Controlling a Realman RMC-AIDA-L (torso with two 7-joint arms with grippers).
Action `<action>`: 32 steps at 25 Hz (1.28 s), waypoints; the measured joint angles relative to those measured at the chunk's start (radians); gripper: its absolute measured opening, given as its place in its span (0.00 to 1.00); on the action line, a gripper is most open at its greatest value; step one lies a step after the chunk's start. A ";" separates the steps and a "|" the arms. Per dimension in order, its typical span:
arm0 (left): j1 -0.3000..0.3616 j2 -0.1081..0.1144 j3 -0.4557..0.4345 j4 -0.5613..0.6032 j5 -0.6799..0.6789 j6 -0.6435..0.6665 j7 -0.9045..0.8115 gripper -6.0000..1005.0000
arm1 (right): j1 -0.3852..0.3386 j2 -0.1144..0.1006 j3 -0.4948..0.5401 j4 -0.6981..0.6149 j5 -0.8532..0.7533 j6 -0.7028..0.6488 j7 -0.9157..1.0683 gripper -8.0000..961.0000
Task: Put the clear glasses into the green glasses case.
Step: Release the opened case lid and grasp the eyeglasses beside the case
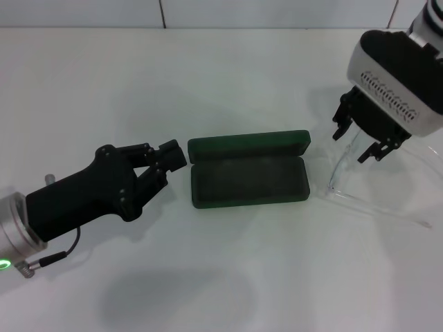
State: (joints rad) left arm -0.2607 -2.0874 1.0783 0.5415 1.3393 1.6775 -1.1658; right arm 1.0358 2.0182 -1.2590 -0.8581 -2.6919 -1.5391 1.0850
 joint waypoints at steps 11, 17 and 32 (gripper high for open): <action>-0.001 -0.005 0.001 -0.027 -0.006 -0.002 0.022 0.12 | 0.036 0.003 -0.021 0.110 0.001 0.073 -0.013 0.52; -0.003 -0.005 0.000 -0.031 -0.008 -0.002 0.025 0.12 | 0.038 0.003 -0.023 0.121 0.001 0.076 -0.013 0.52; -0.001 -0.007 0.000 -0.045 -0.020 -0.002 0.025 0.12 | 0.045 0.001 -0.024 0.139 -0.010 0.082 0.001 0.31</action>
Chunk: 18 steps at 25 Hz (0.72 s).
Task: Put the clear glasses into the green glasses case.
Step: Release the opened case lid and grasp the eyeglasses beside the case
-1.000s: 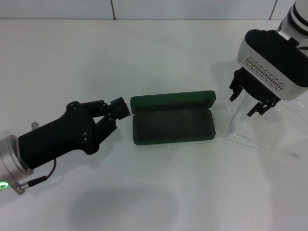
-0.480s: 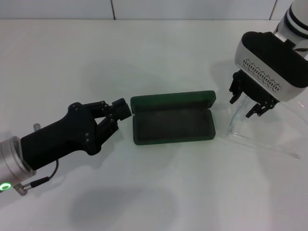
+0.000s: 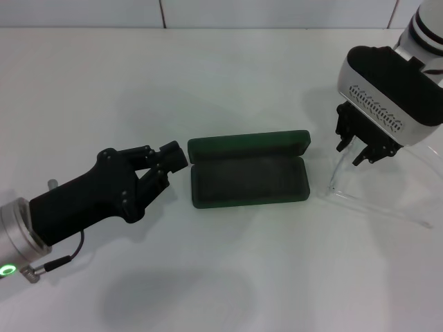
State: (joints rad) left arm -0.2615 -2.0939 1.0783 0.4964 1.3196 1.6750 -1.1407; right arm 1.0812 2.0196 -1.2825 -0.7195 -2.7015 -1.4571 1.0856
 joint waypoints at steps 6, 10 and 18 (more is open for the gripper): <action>-0.003 0.000 0.000 -0.031 -0.011 0.000 0.029 0.12 | 0.000 0.001 -0.003 0.009 -0.001 0.011 0.006 0.29; -0.002 0.001 0.000 -0.039 -0.014 0.000 0.038 0.12 | -0.001 0.001 -0.020 0.010 -0.003 0.016 0.016 0.28; 0.005 0.002 0.003 -0.049 -0.014 0.003 0.047 0.12 | -0.005 0.005 -0.026 0.007 0.000 0.025 0.031 0.24</action>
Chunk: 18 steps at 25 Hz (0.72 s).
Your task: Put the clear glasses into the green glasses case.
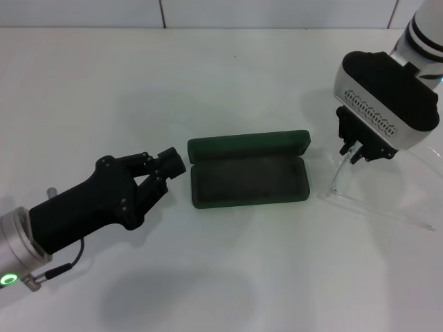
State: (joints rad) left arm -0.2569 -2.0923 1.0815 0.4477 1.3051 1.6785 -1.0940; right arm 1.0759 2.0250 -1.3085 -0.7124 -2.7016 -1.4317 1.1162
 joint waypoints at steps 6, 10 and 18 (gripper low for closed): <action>0.005 0.000 0.001 0.000 0.000 0.003 0.000 0.12 | -0.003 0.001 -0.049 -0.007 -0.002 0.028 0.089 0.16; 0.006 -0.001 0.002 0.000 0.000 0.006 0.000 0.12 | -0.014 0.001 -0.079 -0.026 0.000 0.029 0.134 0.12; 0.010 0.000 0.001 -0.008 0.000 0.017 0.000 0.12 | -0.020 0.001 -0.077 -0.090 0.008 -0.073 0.231 0.11</action>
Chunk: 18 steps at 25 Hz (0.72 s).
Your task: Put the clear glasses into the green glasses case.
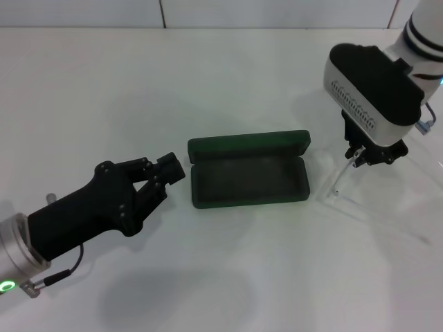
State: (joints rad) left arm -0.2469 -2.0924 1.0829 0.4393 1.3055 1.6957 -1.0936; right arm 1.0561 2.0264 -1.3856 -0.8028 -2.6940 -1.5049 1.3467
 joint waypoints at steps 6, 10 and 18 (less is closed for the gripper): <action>0.000 0.000 0.000 -0.002 0.000 0.029 0.000 0.12 | -0.043 -0.006 0.005 -0.128 -0.002 -0.090 0.066 0.11; 0.005 0.001 0.000 -0.002 0.002 0.052 0.000 0.12 | -0.066 -0.010 0.032 -0.217 -0.006 -0.171 0.108 0.11; 0.007 0.006 0.000 0.007 0.003 0.093 0.001 0.12 | -0.098 -0.018 0.263 -0.445 -0.015 -0.358 0.183 0.11</action>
State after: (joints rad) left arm -0.2397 -2.0867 1.0826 0.4467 1.3089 1.7882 -1.0923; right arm 0.9580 2.0089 -1.1221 -1.2477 -2.7093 -1.8632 1.5300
